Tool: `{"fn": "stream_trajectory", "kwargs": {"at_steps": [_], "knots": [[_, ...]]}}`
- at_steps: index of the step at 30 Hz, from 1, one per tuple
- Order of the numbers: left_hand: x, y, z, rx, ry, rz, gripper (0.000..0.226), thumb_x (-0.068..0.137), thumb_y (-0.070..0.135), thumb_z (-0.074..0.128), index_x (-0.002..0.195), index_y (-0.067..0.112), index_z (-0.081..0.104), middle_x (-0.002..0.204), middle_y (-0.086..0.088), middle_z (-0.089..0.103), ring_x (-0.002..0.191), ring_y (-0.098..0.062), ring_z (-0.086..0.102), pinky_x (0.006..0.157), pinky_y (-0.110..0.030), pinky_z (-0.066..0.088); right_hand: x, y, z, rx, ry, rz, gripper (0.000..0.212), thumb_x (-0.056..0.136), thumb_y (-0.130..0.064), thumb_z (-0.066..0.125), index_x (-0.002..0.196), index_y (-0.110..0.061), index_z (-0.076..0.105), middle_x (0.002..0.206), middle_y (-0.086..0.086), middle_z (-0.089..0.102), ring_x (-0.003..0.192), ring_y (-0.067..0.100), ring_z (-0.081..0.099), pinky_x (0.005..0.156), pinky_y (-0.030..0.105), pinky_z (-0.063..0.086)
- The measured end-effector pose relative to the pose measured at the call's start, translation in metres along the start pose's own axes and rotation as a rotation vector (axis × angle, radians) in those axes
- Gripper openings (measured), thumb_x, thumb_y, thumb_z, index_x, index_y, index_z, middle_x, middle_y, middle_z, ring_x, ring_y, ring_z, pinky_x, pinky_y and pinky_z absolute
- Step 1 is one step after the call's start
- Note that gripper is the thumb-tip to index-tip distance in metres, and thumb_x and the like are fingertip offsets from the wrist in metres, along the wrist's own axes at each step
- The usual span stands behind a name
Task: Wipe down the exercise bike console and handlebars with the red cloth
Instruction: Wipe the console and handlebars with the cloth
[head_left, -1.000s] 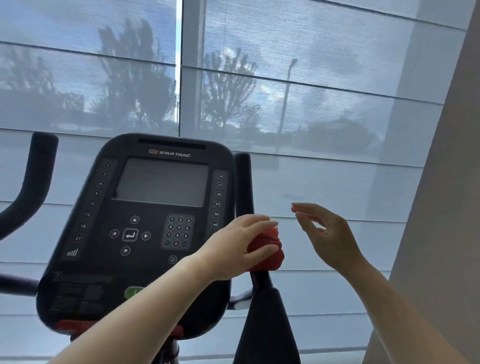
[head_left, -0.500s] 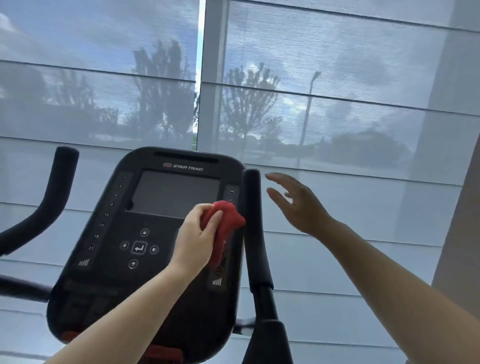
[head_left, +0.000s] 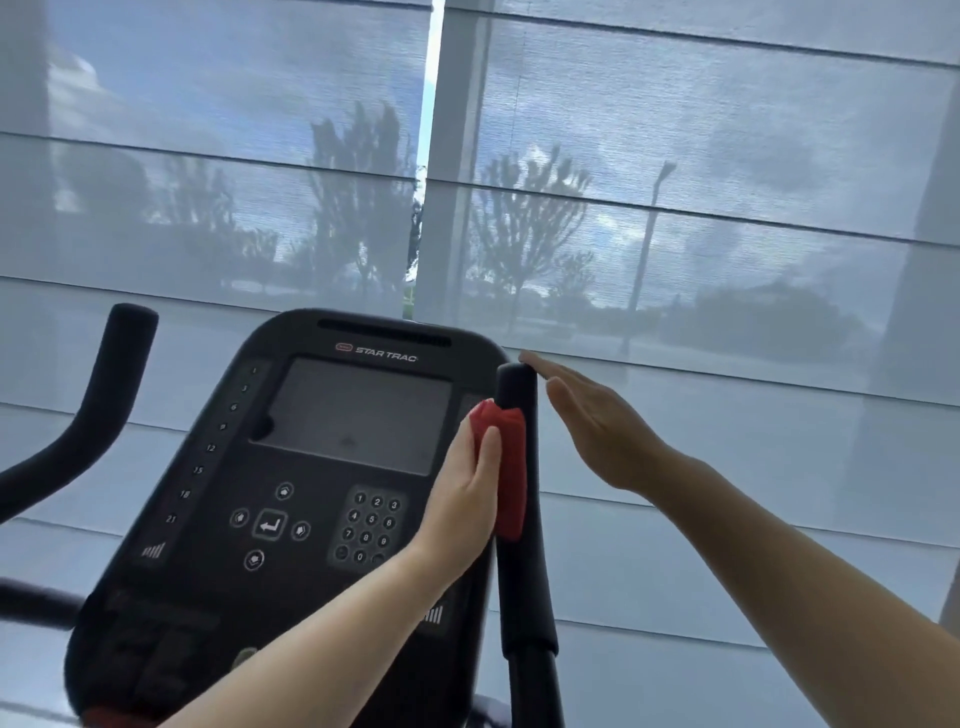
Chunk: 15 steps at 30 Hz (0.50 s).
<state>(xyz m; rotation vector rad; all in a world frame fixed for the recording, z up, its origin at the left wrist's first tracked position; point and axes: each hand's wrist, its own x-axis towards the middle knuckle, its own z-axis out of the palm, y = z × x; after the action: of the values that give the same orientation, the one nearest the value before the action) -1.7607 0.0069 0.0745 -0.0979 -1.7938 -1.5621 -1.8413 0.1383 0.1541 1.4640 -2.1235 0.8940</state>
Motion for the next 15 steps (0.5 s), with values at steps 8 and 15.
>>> {"fn": "stream_trajectory", "kwargs": {"at_steps": [8, 15], "knots": [[0.0, 0.001, 0.01, 0.122, 0.034, 0.126, 0.063, 0.087, 0.05, 0.043, 0.142, 0.022, 0.032, 0.136, 0.011, 0.045, 0.125, 0.004, 0.041, 0.105, -0.017, 0.031, 0.004, 0.003, 0.007, 0.113, 0.021, 0.045, 0.063, 0.088, -0.067, 0.013, 0.139, -0.038, 0.035, 0.141, -0.025, 0.038, 0.129, -0.008, 0.033, 0.108, 0.034, 0.035], [-0.015, -0.015, 0.009, 0.267, 0.013, 0.134, 0.066, 0.094, 0.033, 0.051, 0.149, 0.023, 0.015, 0.131, 0.031, 0.025, 0.114, 0.032, 0.02, 0.089, 0.009, 0.014, 0.005, 0.008, 0.007, 0.19, 0.047, 0.062, 0.075, 0.082, -0.076, 0.008, 0.137, -0.037, 0.041, 0.141, -0.02, 0.042, 0.13, -0.005, 0.034, 0.106, 0.043, 0.036]]}}
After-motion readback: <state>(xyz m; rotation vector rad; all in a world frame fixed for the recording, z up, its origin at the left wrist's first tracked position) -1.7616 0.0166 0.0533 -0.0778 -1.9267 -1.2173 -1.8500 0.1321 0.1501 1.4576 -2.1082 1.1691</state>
